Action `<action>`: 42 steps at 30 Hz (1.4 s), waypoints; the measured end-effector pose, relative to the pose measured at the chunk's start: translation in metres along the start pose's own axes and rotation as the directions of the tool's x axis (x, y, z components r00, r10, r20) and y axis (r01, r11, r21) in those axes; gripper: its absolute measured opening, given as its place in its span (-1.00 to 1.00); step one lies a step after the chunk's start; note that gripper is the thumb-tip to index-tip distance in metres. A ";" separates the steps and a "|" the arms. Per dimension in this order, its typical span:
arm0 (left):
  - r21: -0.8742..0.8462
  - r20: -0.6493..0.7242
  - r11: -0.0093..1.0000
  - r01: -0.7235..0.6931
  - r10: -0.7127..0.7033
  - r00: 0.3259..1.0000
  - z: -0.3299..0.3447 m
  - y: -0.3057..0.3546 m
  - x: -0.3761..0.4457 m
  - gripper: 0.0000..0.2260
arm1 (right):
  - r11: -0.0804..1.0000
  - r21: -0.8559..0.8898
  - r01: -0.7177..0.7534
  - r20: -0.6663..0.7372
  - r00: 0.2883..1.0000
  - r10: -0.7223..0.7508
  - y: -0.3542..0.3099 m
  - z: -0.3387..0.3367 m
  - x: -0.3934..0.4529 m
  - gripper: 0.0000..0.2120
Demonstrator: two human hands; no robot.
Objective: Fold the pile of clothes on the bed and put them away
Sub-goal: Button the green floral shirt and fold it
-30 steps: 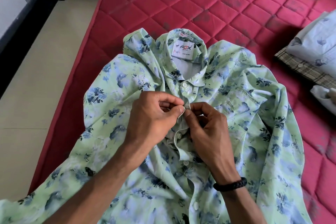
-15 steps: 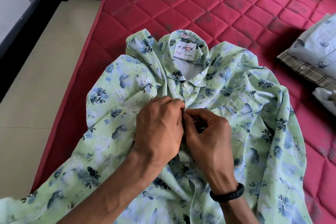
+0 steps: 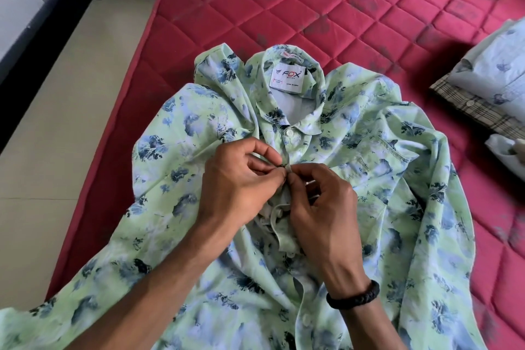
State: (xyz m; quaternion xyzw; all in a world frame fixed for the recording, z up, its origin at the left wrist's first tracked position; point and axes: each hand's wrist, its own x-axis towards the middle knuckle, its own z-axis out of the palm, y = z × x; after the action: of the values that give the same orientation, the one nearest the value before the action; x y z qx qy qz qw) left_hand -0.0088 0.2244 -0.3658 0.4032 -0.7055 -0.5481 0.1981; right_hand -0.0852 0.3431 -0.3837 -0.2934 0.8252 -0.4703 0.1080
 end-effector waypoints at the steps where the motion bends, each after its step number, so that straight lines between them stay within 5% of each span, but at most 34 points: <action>1: -0.029 0.005 1.000 0.006 -0.006 1.000 0.000 -0.001 0.000 -0.86 | 0.999 0.028 -0.021 0.013 1.000 0.021 0.000 -0.001 0.001 -0.91; 10: -0.032 0.001 0.999 -0.011 0.012 1.000 0.006 -0.005 0.001 -0.86 | 0.964 0.189 -0.185 0.117 0.979 0.165 0.006 -0.010 0.009 -0.92; 18: -0.377 0.120 0.875 0.304 -0.279 0.953 0.002 0.003 0.003 -0.81 | 0.952 0.226 -0.206 0.158 0.972 0.173 0.008 -0.011 0.010 -0.93; 25: -0.349 0.154 0.880 0.323 -0.286 0.946 0.002 0.005 0.003 -0.82 | 0.888 0.350 -0.299 0.241 0.945 0.223 0.009 -0.017 0.012 -0.90; 30: -0.179 0.048 0.970 0.162 -0.156 0.987 0.008 0.001 0.000 -0.91 | 0.870 0.382 -0.313 0.233 0.943 0.237 0.007 -0.018 0.012 -0.92; 35: 0.017 -0.089 1.000 -0.018 0.020 0.996 0.013 -0.004 -0.004 -0.94 | 0.985 0.141 -0.095 0.144 0.987 0.075 0.002 -0.014 0.006 -0.89; 42: -0.248 0.071 0.932 0.263 -0.254 0.965 0.007 -0.011 0.007 -0.91 | 0.951 -0.263 0.161 0.040 0.987 -0.156 -0.011 -0.002 -0.010 -0.78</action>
State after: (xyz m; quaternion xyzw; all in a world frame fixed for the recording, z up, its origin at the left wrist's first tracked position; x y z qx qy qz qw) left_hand -0.0136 0.2223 -0.3794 0.4531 -0.5736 -0.6631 0.1612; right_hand -0.0740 0.3465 -0.3744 -0.3749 0.8536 -0.3598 0.0376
